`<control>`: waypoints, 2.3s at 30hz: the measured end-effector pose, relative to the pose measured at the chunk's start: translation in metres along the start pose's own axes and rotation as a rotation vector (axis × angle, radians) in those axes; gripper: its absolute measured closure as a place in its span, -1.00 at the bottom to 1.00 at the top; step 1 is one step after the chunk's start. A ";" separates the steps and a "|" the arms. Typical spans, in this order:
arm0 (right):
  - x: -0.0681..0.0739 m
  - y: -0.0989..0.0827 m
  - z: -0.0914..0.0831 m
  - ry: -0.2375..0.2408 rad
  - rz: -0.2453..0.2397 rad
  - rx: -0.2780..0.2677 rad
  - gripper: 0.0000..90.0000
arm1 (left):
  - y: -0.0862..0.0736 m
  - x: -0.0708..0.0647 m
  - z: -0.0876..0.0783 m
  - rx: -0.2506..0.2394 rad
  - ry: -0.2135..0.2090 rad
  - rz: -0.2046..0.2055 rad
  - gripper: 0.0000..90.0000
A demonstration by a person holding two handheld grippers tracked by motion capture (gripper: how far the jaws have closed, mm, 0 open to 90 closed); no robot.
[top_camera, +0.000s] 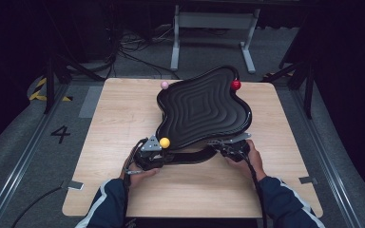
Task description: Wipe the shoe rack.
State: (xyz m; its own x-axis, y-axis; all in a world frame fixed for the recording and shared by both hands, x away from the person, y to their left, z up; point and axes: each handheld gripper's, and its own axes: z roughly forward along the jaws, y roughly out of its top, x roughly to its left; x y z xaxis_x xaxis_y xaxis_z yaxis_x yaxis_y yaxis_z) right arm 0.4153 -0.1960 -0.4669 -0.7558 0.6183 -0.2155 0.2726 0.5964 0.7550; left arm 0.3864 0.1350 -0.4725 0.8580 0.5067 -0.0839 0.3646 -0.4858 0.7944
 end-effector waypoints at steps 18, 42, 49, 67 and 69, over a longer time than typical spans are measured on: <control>-0.025 -0.015 0.000 -0.117 0.063 0.015 0.76 | -0.002 0.001 -0.008 -0.015 0.020 -0.028 0.46; -0.007 -0.008 -0.009 -0.006 -0.022 0.067 0.74 | -0.002 -0.006 -0.023 -0.022 0.055 0.005 0.64; 0.014 0.001 -0.009 0.110 -0.068 0.084 0.74 | -0.002 -0.007 -0.022 -0.030 0.044 0.008 0.65; 0.064 0.023 0.004 0.203 -0.128 0.018 0.73 | 0.003 -0.019 -0.015 -0.022 0.026 0.041 0.65; 0.070 0.025 0.006 0.215 -0.135 0.017 0.73 | 0.003 -0.021 -0.013 -0.025 0.020 0.042 0.65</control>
State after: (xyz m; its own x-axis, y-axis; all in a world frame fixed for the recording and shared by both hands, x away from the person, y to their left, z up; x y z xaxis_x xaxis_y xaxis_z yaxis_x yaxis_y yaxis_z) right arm 0.3730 -0.1345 -0.4667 -0.8948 0.4104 -0.1758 0.1689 0.6756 0.7176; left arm 0.3650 0.1319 -0.4604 0.8650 0.5004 -0.0378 0.3185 -0.4892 0.8119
